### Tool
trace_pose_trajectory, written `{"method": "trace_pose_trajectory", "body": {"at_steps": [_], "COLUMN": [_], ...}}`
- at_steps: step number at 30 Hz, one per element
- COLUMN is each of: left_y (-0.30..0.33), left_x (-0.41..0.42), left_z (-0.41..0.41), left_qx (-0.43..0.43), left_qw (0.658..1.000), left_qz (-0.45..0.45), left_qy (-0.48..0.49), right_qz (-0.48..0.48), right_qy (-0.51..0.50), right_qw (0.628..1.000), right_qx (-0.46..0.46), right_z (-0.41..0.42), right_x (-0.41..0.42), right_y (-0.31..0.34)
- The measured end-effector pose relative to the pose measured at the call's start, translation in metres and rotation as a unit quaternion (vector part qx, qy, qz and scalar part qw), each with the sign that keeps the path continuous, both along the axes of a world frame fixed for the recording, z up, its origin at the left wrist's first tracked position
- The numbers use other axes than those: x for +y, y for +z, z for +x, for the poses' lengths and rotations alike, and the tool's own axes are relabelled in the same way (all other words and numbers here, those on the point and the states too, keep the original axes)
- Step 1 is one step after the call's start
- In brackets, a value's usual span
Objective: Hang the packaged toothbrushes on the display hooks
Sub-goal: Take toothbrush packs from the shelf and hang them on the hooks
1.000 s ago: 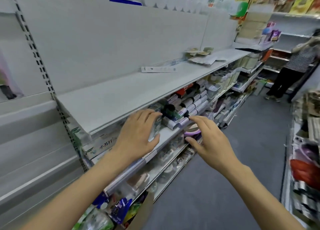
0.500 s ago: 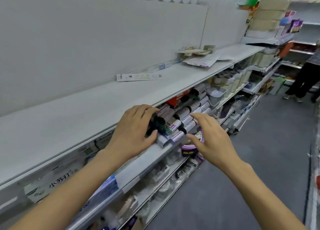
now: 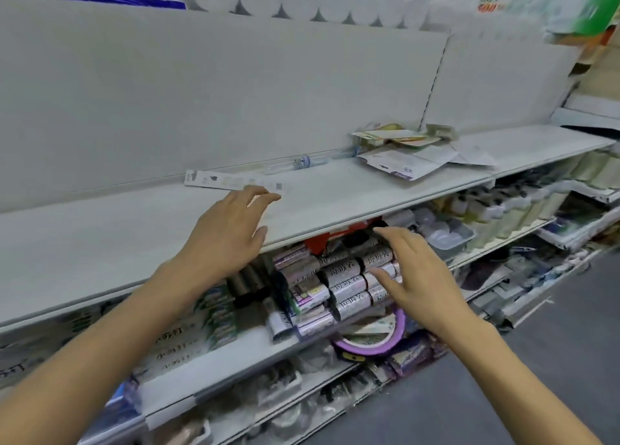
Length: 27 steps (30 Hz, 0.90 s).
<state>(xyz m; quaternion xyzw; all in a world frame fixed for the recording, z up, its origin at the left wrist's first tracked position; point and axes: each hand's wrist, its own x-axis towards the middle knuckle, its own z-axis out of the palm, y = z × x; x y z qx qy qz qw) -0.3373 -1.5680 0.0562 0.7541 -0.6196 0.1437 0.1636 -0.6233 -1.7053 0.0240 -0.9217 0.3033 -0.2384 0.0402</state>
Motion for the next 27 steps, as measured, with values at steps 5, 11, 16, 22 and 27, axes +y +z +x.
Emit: {"method": "trace_pose_trajectory", "body": {"at_steps": [5,11,16,22,27], "left_y": [0.015,0.018,0.01,0.019,0.026], "left_x": [-0.038,-0.077,-0.098,-0.118,-0.108], "left_z": [0.027,0.074,0.111,0.127,0.134], "left_qx": [-0.049,-0.097,-0.123,-0.069,-0.063], "left_qw": [0.991,0.966,0.958,0.953,0.958], "left_qz": [0.087,0.199,0.235,0.266,0.231], "left_qy": [0.087,0.13,0.11,0.129,0.16], "right_qz": [-0.001,-0.008,-0.027,-0.034,-0.028], "right_qy": [0.039,0.078,0.105,0.121,0.112], "right_qw": [0.999,0.997,0.994,0.991,0.983], "right_qx": [-0.015,-0.024,0.005,0.053,0.146], "right_z": [0.023,0.086,0.151,0.23,0.268], "right_x": [-0.061,-0.12,-0.156,-0.19,-0.203], "right_y": [0.014,0.026,0.035,0.044,0.044]}}
